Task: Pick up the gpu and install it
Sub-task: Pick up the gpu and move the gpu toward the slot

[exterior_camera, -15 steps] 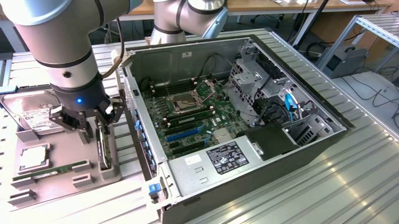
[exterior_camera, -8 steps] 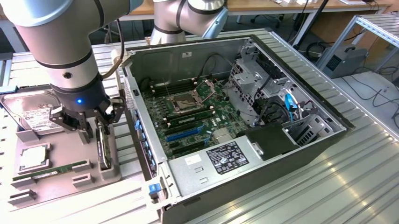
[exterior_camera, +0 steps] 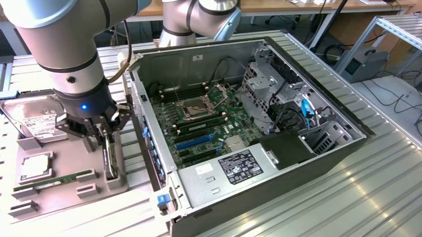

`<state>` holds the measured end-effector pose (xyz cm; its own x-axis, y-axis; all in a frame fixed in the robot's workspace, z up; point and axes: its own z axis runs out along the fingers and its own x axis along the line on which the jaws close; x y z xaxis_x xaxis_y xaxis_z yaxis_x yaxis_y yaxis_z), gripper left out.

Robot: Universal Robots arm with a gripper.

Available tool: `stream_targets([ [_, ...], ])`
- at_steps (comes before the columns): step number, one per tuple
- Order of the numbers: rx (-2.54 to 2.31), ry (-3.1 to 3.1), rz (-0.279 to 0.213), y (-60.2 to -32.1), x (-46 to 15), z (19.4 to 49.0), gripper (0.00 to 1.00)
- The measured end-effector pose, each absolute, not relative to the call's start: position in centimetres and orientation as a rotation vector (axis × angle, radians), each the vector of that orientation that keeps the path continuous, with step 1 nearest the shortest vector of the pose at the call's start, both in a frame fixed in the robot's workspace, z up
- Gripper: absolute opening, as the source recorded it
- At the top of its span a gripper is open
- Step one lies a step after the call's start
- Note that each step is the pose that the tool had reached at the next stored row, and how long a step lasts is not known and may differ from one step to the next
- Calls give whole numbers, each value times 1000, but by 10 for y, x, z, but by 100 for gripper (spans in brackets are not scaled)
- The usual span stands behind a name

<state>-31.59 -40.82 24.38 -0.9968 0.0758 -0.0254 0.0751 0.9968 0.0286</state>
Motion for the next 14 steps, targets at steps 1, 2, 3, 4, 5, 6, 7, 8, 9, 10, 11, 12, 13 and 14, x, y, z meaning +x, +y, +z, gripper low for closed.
stream_targets([
  [1,118,3113,43,-408,-316,244,27],
  [2,118,3113,43,-408,-316,244,27],
  [3,118,3113,43,-408,-316,244,27],
  [4,118,3113,43,-408,-316,244,27],
  [5,118,3113,43,-408,-316,244,27],
  [6,118,3113,43,-408,-316,244,27],
  [7,118,3113,43,-408,-316,244,27],
  [8,118,3113,43,-408,-316,244,27],
  [9,118,3113,42,-408,-316,244,27],
  [10,118,3112,42,-408,-316,244,27],
  [11,118,3113,42,-408,-316,244,27],
  [12,118,3113,41,-408,-316,245,27],
  [13,118,3113,41,-408,-316,245,27],
  [14,118,3113,41,-408,-316,246,27],
])
